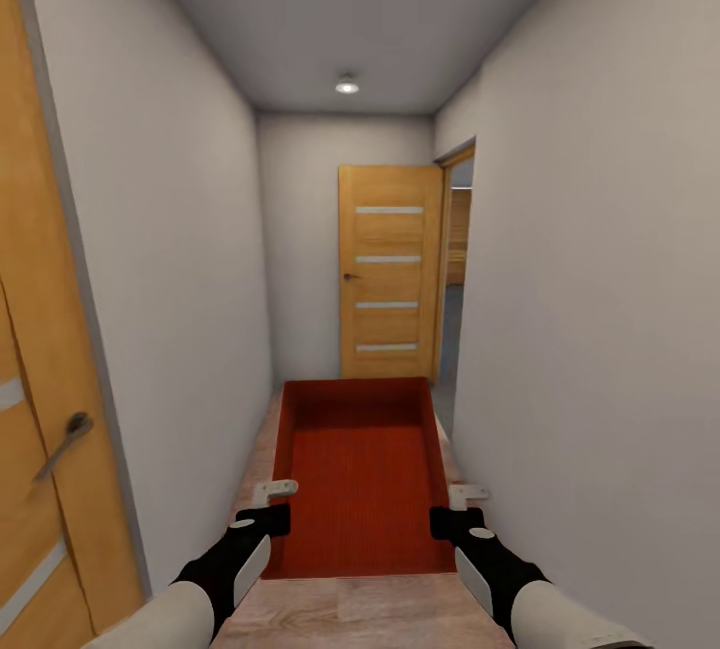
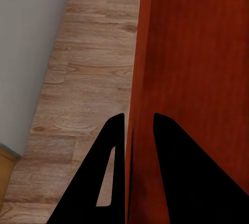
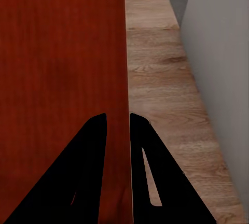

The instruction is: Move the two storage containers from the living room to the garage. In the garage, place one container on the floor and stack the other container on top of it (either order is fine).

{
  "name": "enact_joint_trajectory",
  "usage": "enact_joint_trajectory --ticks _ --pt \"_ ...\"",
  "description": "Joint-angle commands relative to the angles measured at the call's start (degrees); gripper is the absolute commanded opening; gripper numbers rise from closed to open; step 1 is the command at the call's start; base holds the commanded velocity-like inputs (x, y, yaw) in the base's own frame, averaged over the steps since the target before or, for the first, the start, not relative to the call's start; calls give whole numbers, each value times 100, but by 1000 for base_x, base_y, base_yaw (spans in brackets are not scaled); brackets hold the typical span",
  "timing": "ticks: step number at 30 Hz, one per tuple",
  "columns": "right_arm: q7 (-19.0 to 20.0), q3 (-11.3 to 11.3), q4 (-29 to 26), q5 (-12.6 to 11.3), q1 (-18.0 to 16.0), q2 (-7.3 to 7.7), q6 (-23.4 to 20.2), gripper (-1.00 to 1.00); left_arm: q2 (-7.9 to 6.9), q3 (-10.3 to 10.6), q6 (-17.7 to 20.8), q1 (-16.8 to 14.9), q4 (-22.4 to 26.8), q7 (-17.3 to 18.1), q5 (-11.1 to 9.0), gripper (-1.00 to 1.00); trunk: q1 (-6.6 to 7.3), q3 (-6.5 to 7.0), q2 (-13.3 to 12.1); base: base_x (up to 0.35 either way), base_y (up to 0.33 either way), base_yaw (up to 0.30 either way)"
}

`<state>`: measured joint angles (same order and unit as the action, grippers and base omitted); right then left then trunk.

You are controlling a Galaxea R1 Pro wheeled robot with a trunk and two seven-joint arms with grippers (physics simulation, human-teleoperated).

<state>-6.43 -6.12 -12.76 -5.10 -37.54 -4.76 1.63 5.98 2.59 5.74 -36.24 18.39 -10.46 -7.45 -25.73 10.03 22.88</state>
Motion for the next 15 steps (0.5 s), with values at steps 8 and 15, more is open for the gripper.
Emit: enact_joint_trajectory --ticks 8,15 --pt "-44 23 19 -48 1 10 22 -100 -141 -101 -135 -1 68 -158 69 -100 -5 -3 4 322 0 0" --pt "-47 23 19 -49 1 10 22 -100 -141 -101 -135 0 71 -158 69 -100 -5 -3 4 322 0 0"
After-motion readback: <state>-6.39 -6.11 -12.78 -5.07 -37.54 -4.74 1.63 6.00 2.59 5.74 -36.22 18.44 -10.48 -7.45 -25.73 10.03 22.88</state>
